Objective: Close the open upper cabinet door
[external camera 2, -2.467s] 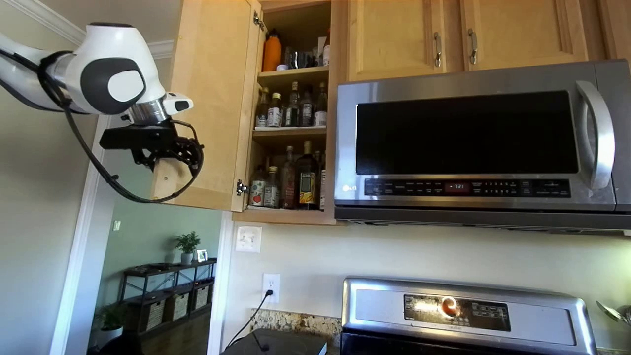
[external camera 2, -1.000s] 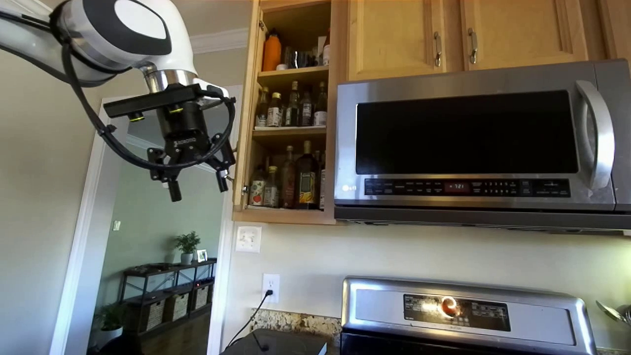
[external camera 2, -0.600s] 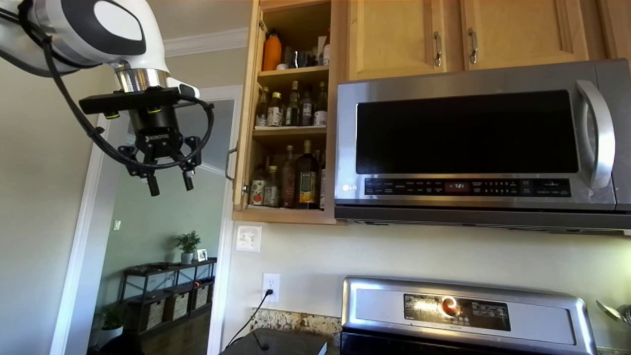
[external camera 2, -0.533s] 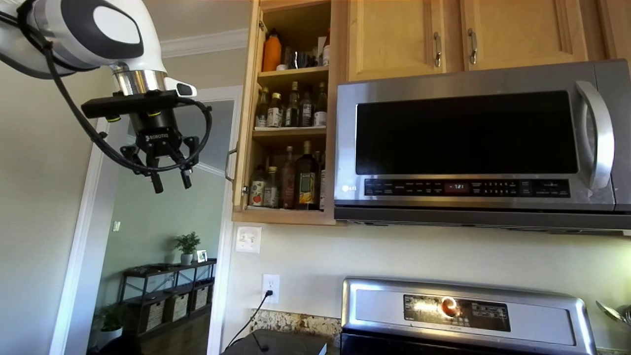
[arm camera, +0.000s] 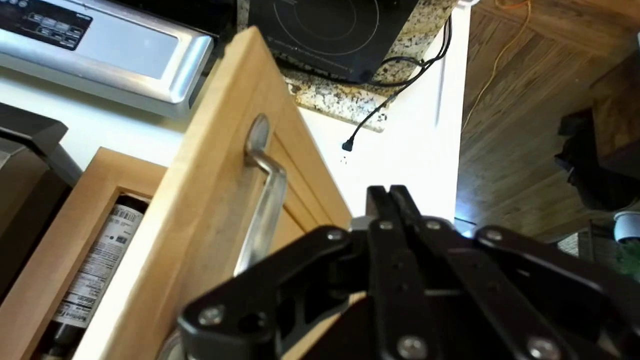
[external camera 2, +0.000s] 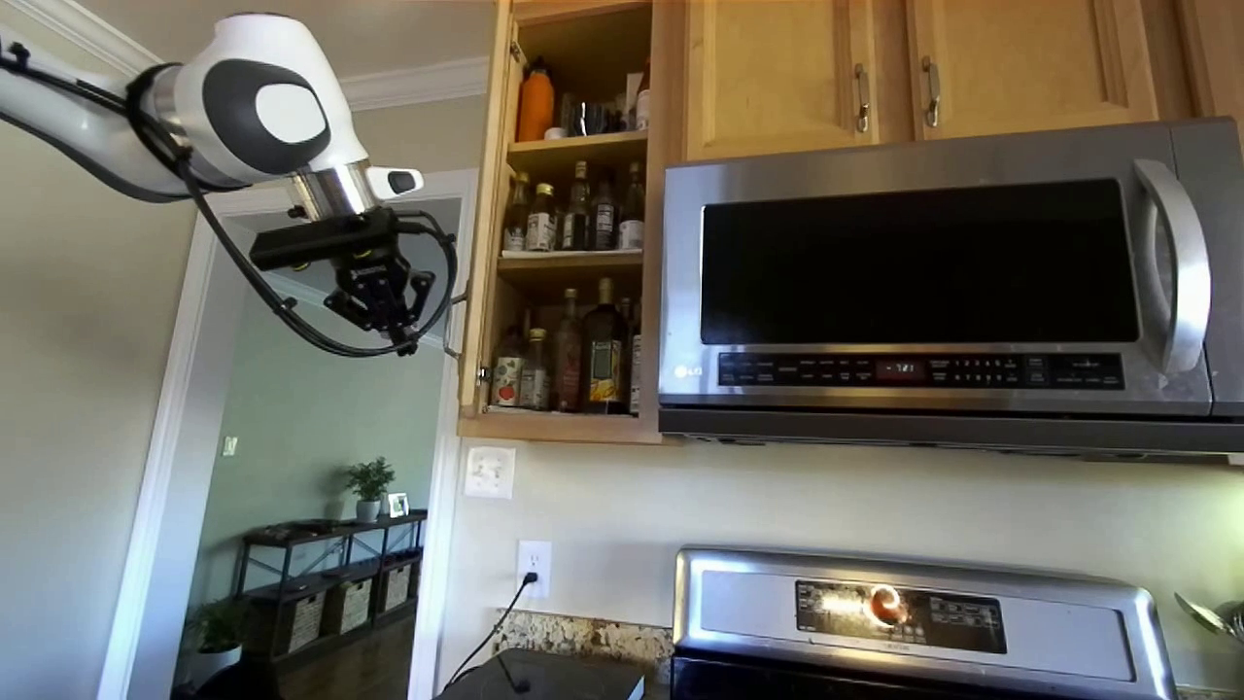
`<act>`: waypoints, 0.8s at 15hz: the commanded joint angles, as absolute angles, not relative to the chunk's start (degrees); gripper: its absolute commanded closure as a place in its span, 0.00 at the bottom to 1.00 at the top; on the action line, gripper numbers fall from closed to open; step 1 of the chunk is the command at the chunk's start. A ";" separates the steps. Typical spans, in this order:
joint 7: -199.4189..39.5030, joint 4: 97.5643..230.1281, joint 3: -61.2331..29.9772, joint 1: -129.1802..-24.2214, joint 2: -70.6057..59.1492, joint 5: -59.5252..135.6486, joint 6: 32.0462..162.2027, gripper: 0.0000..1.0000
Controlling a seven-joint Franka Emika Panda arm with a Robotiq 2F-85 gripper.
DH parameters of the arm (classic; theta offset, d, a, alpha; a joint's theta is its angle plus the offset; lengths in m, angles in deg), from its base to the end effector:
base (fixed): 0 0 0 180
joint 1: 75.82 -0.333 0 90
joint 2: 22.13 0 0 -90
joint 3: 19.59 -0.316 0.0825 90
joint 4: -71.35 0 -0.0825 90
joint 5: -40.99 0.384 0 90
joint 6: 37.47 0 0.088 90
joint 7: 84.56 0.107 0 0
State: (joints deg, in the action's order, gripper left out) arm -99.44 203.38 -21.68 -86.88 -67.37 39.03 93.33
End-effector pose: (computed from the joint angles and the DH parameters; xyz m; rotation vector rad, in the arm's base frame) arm 0.3400 0.0845 0.7019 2.7583 0.7055 1.1480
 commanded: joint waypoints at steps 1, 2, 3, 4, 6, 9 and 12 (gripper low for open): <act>-98.19 200.16 -20.81 -85.36 -63.01 38.81 96.96 0.96; -98.33 199.53 -20.62 -85.03 -62.21 38.71 97.46 0.95; -98.45 199.04 -20.40 -84.48 -61.49 38.45 98.02 0.94; -98.60 198.50 -20.17 -84.01 -60.88 38.24 98.42 0.93; -98.92 197.54 -19.47 -83.00 -59.68 37.90 99.03 0.93; -99.46 195.74 -17.57 -81.57 -57.01 38.06 100.01 0.94; -99.66 193.03 -15.61 -80.44 -52.95 38.60 100.81 0.94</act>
State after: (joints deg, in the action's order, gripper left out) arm -99.24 196.33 -17.40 -81.60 -57.60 38.76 99.06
